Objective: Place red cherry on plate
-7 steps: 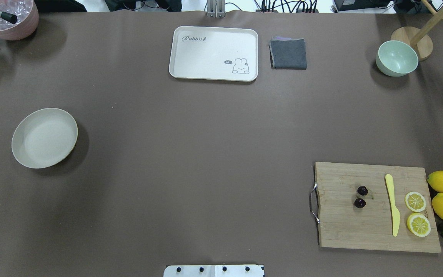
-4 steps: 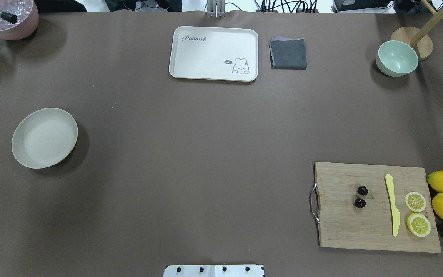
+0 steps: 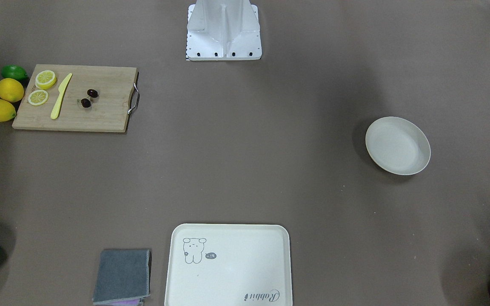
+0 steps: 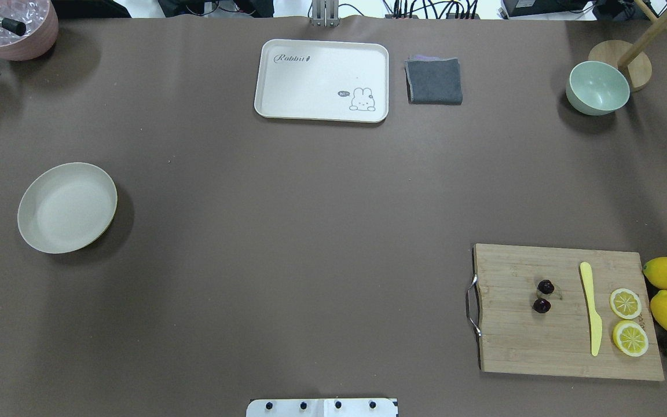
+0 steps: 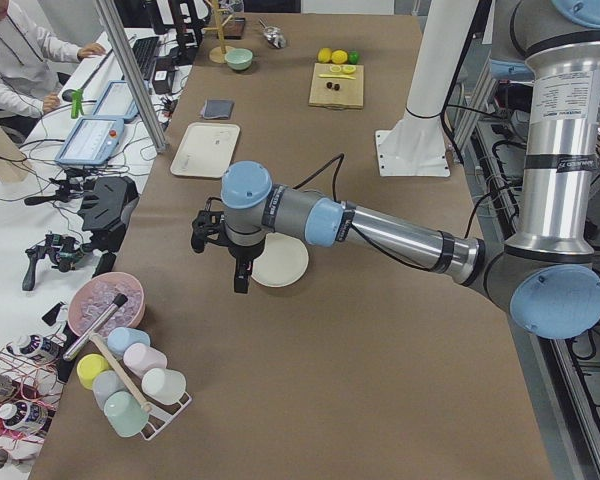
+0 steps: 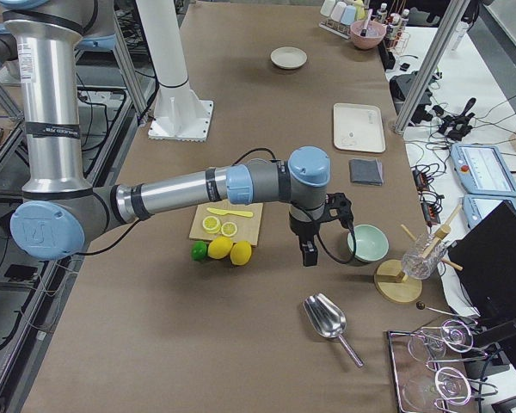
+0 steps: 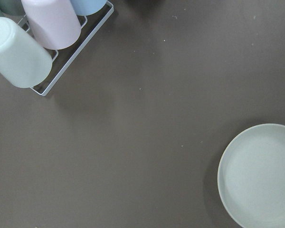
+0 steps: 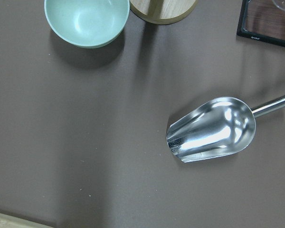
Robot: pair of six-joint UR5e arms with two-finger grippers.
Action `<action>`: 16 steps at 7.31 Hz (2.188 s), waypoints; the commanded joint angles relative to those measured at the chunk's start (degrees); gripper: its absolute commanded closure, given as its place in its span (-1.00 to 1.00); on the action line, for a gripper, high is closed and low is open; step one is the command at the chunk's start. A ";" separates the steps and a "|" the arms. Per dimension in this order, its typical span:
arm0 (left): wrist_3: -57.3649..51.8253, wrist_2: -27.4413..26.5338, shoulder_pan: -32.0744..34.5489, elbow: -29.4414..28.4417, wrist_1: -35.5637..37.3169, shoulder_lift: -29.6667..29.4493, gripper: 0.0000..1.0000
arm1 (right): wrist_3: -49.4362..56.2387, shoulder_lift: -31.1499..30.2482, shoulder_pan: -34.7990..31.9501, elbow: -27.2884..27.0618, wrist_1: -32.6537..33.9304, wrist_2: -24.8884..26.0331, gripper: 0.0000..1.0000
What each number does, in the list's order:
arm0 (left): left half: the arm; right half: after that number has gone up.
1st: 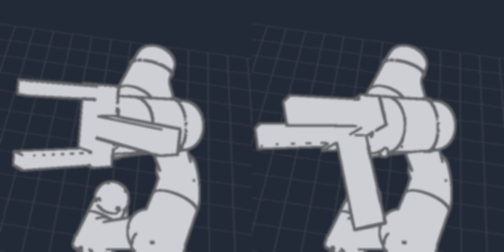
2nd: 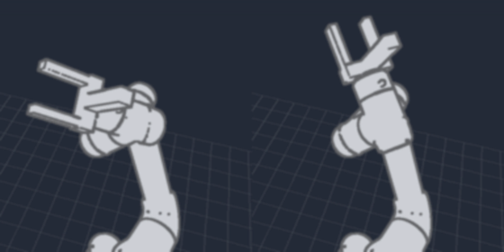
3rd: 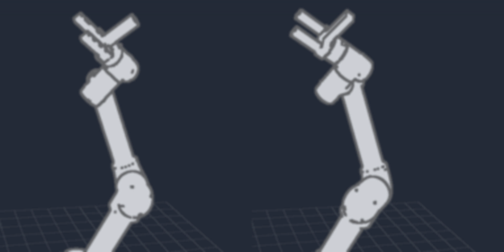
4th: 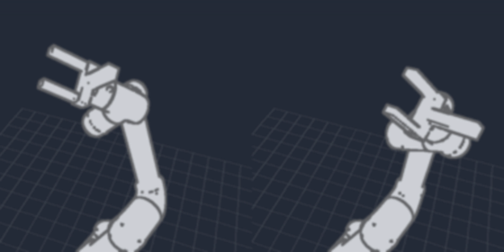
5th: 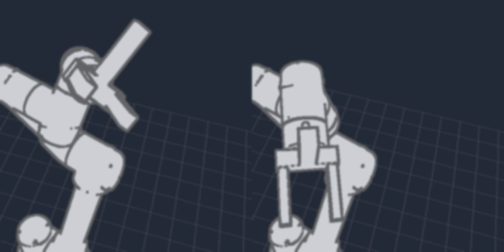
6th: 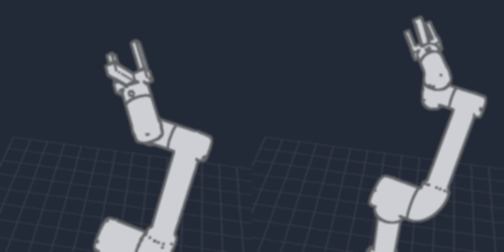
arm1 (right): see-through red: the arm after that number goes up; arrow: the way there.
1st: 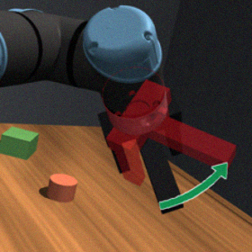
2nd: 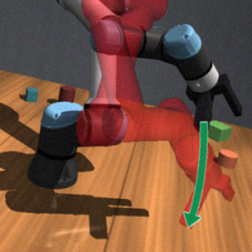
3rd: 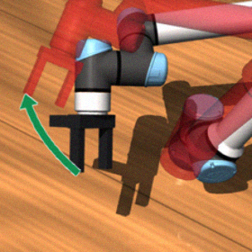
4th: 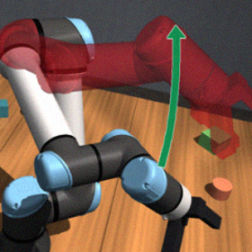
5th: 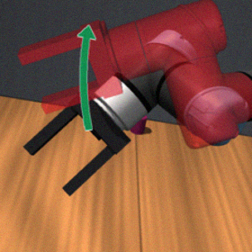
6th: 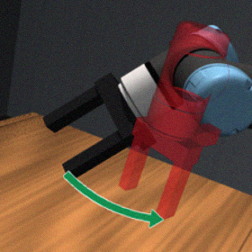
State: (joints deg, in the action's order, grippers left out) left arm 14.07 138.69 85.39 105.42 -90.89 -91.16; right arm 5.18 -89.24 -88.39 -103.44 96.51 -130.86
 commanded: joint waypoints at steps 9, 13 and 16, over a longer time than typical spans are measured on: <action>33.82 -7.91 -26.23 -26.76 -51.40 -1.74 -0.18 | 0.36 -0.50 0.68 0.44 -0.36 -0.62 -1.00; 34.89 -7.64 -26.41 -26.24 -51.49 -1.83 1.00 | 0.54 -0.94 0.68 0.44 -0.45 -0.62 -1.00; 36.46 -1.18 -25.37 -22.82 -48.70 -3.22 1.00 | 0.54 -0.94 0.68 0.44 -0.36 -0.80 -1.00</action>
State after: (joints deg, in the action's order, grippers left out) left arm 49.39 133.49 59.22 80.75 -141.33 -93.45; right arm 5.75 -90.17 -87.71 -103.01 96.10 -131.58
